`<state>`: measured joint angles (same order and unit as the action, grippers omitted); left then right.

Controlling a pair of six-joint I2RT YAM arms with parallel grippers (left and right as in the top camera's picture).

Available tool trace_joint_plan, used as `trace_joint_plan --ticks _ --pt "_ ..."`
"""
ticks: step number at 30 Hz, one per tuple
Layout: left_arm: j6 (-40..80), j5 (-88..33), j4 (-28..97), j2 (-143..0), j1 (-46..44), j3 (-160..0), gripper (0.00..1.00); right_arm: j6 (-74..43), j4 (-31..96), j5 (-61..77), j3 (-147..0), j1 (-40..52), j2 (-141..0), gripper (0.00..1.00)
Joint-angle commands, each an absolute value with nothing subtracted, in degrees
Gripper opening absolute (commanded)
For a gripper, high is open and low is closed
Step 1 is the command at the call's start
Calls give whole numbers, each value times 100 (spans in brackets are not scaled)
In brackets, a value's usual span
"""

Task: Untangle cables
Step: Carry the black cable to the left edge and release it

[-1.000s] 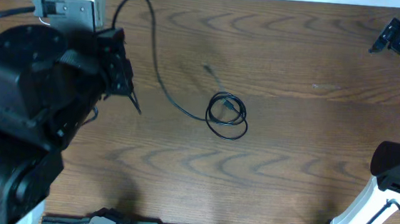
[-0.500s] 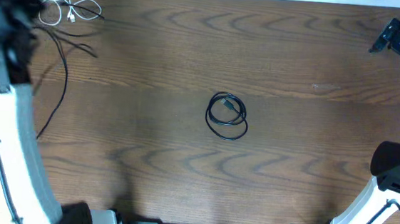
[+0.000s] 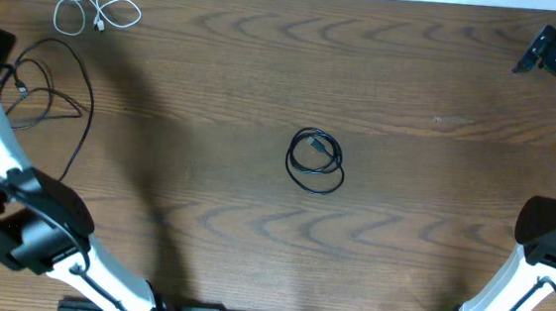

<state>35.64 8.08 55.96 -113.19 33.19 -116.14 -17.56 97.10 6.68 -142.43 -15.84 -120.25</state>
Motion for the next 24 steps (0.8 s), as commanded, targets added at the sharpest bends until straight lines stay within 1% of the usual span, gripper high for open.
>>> trace_joint_plan --ticks 1,4,8,11,14,16,24 --pt "3562 -766 5806 -11671 3308 -11636 71 -1774 9727 681 -14313 -1570 -11839 99" --pt "3489 -1444 5981 -11856 3310 -11636 71 -1774 9725 681 -14313 -1570 -11839 99" --pt "3295 -1468 6261 -11911 3310 -11636 71 -1774 9725 681 -14313 -1568 -11839 99" --pt "3291 -1026 6637 -11911 3354 -11636 71 -1774 9727 681 -14313 -1577 -11839 99" --pt "3806 -204 7129 -11913 3489 -11555 72 -1774 9725 681 -14313 -1577 -11839 99" --pt "4018 187 7338 -11917 3625 -11491 75 -1774 9721 681 -14313 -1577 -11839 99" --pt "4014 633 7437 -11922 4388 -11299 80 -1774 9721 681 -14313 -1577 -11839 99"
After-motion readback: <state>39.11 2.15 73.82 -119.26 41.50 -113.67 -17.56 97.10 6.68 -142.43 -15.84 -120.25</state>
